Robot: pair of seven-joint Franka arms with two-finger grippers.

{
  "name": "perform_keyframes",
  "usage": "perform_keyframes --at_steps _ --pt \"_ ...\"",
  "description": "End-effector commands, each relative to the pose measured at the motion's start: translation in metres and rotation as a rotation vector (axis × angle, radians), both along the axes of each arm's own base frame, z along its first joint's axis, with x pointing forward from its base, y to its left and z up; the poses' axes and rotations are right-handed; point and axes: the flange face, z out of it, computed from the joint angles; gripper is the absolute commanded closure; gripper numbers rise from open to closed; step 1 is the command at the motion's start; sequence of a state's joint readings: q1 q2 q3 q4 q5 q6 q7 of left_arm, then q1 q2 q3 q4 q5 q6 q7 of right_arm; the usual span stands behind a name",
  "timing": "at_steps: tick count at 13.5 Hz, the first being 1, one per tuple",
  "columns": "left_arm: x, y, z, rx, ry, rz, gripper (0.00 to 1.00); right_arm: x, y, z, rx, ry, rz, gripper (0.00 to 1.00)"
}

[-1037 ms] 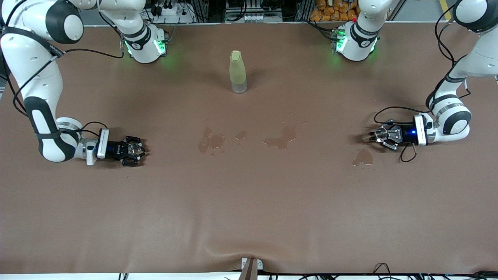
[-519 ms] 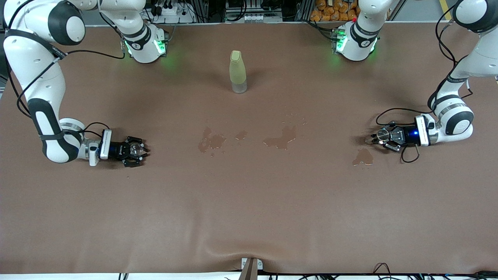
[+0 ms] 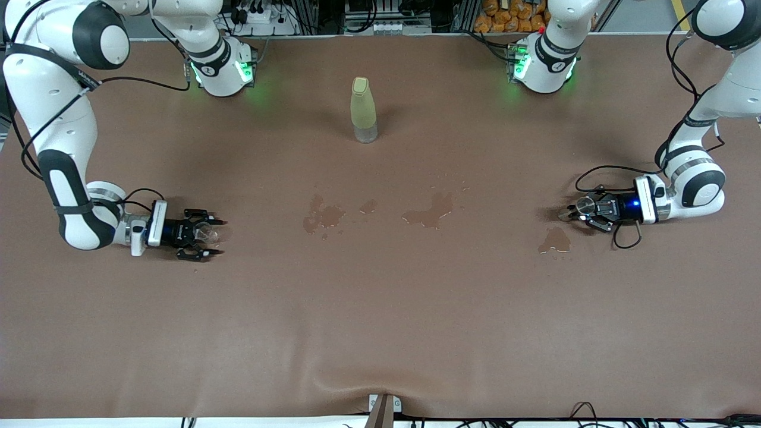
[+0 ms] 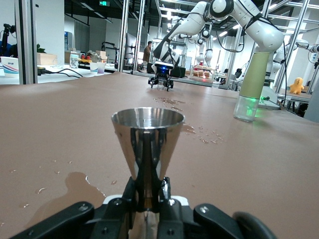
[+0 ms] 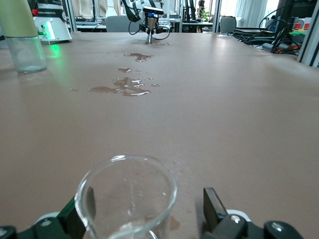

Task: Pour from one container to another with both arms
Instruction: 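Set down the jigger and beaker and open both grippers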

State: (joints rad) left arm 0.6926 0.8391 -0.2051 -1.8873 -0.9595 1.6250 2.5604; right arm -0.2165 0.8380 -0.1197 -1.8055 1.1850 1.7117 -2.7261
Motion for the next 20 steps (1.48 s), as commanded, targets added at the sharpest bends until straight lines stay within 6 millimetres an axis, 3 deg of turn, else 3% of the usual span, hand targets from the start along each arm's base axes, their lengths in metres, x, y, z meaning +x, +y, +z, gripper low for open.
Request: perform_keyframes --at_steps 1,2,3,4,5,6,8,15,20 --pt "-0.003 0.004 -0.001 0.023 0.004 -0.022 0.89 0.004 -0.025 0.025 -0.038 -0.014 -0.005 0.00" --pt "-0.003 0.004 -0.001 0.023 0.007 -0.022 0.76 0.008 -0.032 0.036 -0.063 0.010 -0.001 0.00" --pt "-0.003 0.004 -0.001 0.023 0.006 -0.022 0.42 0.011 -0.041 0.044 -0.086 0.026 -0.003 0.00" --pt "-0.003 0.004 -0.001 0.024 0.003 -0.022 0.34 0.015 -0.046 0.057 -0.094 0.041 -0.002 0.00" --pt "-0.003 0.004 -0.001 0.025 0.003 -0.024 0.32 0.019 -0.050 0.069 -0.111 0.062 0.002 0.00" --pt "-0.003 0.004 -0.001 0.024 0.002 -0.023 0.19 0.022 -0.058 0.087 -0.145 0.093 -0.006 0.00" --pt "-0.003 0.004 0.000 0.024 0.003 -0.023 0.03 0.026 -0.068 0.133 -0.208 0.158 -0.035 0.00" --pt "-0.001 0.013 0.013 0.069 -0.017 -0.075 0.00 0.021 -0.082 0.273 -0.396 0.451 -0.235 0.00" --pt "0.011 0.063 0.070 0.204 -0.097 -0.151 0.00 0.009 -0.062 0.384 -0.561 0.664 -0.470 0.00"
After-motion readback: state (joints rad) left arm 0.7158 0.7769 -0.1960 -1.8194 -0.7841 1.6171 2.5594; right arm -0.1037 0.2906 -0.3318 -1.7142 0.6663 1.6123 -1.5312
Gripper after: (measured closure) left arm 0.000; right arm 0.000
